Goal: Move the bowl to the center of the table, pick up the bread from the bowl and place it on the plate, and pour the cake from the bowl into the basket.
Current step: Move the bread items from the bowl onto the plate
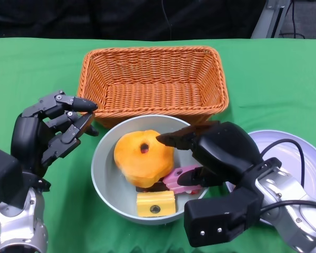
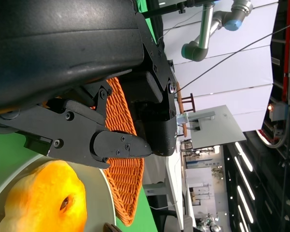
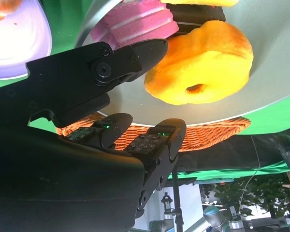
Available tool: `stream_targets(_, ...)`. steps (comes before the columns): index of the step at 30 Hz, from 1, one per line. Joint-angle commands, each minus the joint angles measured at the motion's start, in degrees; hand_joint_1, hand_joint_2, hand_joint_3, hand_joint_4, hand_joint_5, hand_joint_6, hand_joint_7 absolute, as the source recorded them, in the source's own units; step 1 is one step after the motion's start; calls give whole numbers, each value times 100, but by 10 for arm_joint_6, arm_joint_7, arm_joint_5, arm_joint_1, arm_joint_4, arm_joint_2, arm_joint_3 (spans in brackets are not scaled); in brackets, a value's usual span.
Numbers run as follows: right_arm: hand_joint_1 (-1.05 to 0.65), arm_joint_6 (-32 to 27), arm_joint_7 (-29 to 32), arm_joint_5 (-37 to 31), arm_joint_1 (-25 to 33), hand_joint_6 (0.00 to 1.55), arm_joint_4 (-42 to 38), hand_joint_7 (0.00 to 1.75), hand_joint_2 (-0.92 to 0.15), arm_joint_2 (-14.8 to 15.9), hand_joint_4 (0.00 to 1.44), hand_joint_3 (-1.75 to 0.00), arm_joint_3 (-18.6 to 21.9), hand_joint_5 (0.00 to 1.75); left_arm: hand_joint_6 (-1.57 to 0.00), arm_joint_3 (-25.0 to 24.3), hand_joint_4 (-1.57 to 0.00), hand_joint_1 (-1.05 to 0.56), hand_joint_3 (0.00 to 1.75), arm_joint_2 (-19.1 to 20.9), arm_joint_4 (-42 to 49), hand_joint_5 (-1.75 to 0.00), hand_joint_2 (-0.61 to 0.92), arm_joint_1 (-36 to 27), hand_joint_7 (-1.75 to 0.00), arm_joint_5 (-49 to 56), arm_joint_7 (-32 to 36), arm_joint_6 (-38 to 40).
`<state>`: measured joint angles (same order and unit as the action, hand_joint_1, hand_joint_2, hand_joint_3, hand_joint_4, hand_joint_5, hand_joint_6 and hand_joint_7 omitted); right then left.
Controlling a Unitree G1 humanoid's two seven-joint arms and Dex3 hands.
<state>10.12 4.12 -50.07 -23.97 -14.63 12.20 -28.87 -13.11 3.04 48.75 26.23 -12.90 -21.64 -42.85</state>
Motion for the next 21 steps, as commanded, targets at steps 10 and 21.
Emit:
stream_targets(10,-69,-8,12,-17,-54,50,-67,0,-87,-16,50,0,-29,0,-96,-8,-86,-26,28,5,-2,-132,92,10,-80,-15,-1,-9)
stream_targets(21,-74,-9,70,-43,-92,51,-161,0,-87,-42,53,0,-61,1,-96,-6,-84,-25,27,3,-7,-133,92,8,-79,-10,11,-11)
